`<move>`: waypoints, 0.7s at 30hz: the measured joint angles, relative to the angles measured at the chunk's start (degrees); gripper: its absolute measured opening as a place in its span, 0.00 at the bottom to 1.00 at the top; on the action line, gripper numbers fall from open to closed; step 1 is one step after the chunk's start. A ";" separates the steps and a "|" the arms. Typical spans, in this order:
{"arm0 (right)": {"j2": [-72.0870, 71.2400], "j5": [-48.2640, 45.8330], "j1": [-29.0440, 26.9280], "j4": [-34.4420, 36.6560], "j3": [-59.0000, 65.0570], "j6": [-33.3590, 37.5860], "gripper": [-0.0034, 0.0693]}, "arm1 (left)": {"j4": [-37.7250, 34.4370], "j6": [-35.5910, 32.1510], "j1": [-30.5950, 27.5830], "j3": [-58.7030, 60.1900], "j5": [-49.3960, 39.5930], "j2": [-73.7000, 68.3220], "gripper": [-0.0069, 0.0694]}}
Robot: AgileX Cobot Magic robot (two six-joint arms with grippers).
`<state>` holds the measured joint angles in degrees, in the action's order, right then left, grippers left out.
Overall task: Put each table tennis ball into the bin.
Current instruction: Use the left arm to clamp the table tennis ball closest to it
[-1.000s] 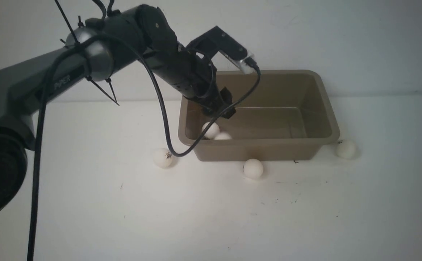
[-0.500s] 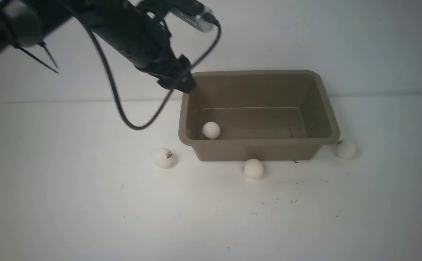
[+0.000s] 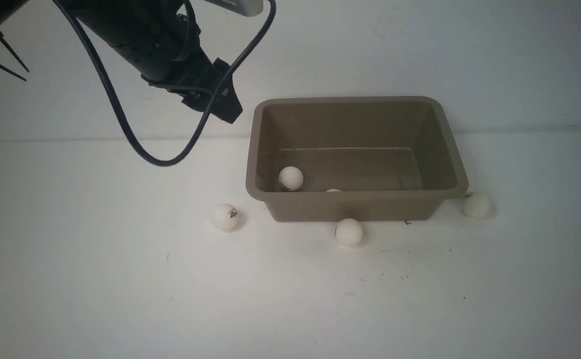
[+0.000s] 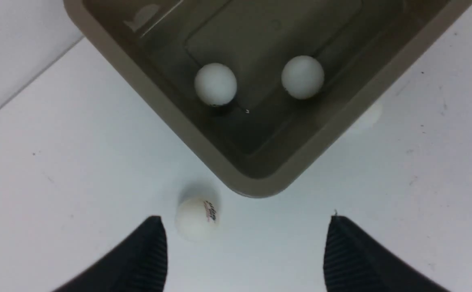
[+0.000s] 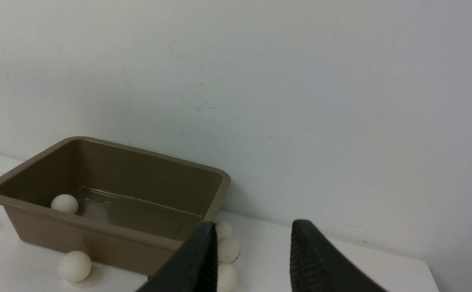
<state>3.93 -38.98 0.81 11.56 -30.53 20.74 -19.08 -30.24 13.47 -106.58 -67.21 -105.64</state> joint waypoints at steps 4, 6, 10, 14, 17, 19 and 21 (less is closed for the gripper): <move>0.00 0.00 0.00 0.00 0.00 0.67 0.38 | 4.17 0.01 0.36 0.00 7.18 -2.11 0.63; 0.00 0.00 0.00 0.00 0.00 0.98 0.38 | 4.87 -0.10 0.36 0.00 11.46 -3.43 0.62; 0.00 0.00 0.00 -0.80 0.00 1.33 0.38 | 4.22 -0.39 0.36 0.00 19.34 -4.15 0.62; 0.00 0.12 0.00 -1.19 0.00 1.45 0.38 | 4.75 -1.52 0.36 0.00 22.37 -3.93 0.62; 0.00 0.16 0.00 -1.35 0.00 1.45 0.38 | 6.73 -2.02 0.36 0.00 22.40 -3.35 0.62; 0.00 0.16 0.00 -1.35 0.00 1.45 0.38 | 8.11 -2.16 0.36 0.00 22.20 -2.64 0.62; 0.00 0.16 0.00 -1.35 0.00 1.50 0.38 | 9.08 -2.21 0.36 0.00 21.60 -1.53 0.62</move>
<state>3.93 -38.81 0.81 10.21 -30.53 22.25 -10.00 -32.45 13.84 -106.58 -45.61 -107.17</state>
